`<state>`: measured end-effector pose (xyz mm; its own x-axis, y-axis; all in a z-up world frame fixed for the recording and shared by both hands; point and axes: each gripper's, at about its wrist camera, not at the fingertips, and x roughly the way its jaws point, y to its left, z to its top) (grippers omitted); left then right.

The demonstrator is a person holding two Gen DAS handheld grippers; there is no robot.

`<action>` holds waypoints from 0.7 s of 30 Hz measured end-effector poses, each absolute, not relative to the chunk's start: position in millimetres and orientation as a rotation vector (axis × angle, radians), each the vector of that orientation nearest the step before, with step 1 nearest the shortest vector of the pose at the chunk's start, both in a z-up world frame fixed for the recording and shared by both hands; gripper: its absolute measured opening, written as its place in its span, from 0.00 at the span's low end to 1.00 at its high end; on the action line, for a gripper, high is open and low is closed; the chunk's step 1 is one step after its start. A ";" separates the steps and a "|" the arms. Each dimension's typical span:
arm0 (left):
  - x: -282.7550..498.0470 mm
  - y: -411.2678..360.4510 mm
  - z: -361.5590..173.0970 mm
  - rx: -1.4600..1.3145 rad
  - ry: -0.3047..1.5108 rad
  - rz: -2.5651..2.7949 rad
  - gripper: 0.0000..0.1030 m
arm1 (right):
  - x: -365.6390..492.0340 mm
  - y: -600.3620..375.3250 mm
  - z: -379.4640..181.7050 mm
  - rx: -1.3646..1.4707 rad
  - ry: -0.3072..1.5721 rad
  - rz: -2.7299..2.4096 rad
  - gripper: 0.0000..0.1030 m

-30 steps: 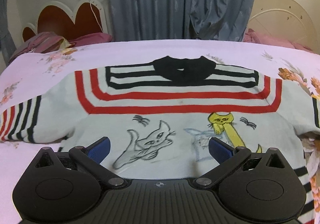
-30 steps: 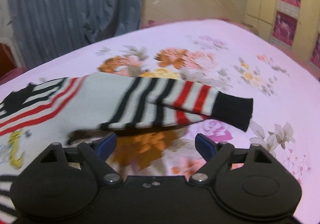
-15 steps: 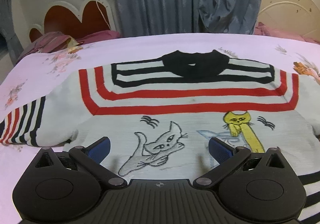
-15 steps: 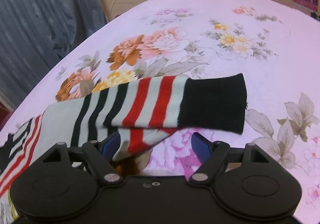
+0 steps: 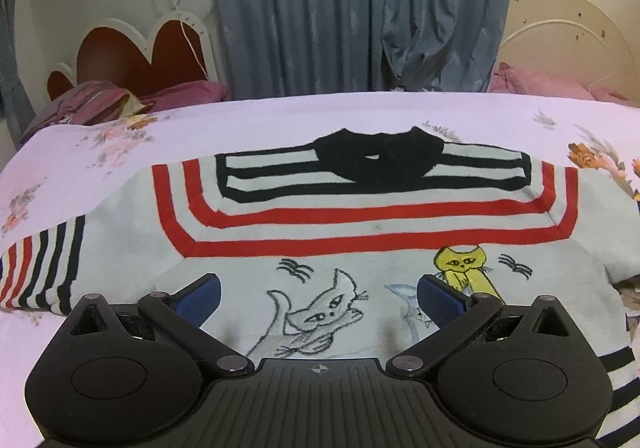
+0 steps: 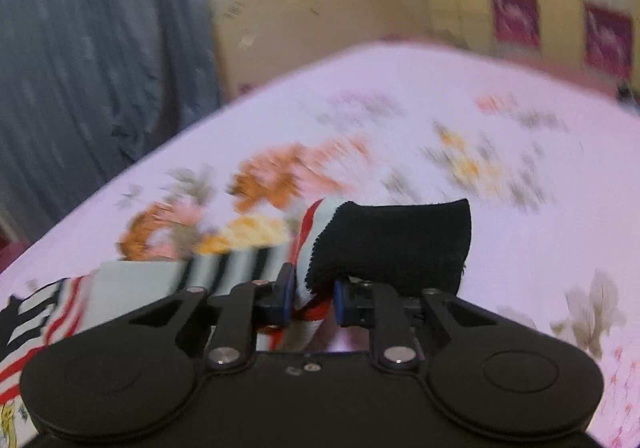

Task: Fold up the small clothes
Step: 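Carry the sleeve across the sweater body with the right tool and release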

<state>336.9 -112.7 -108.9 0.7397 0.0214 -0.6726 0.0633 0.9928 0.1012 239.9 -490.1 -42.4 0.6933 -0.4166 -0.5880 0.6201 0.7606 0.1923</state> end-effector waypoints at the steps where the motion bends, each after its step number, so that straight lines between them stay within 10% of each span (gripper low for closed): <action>1: 336.1 -110.3 -107.0 0.116 0.736 -0.018 1.00 | 244.2 -478.0 -34.2 0.370 0.536 -0.559 0.17; 17: 341.1 -29.7 -99.2 0.009 0.748 0.014 1.00 | 334.3 -225.6 -53.5 0.165 0.698 -0.002 0.17; 21: 347.3 -19.6 -109.5 -0.084 0.795 -0.045 1.00 | 339.5 -182.9 -70.3 0.112 0.777 0.074 0.37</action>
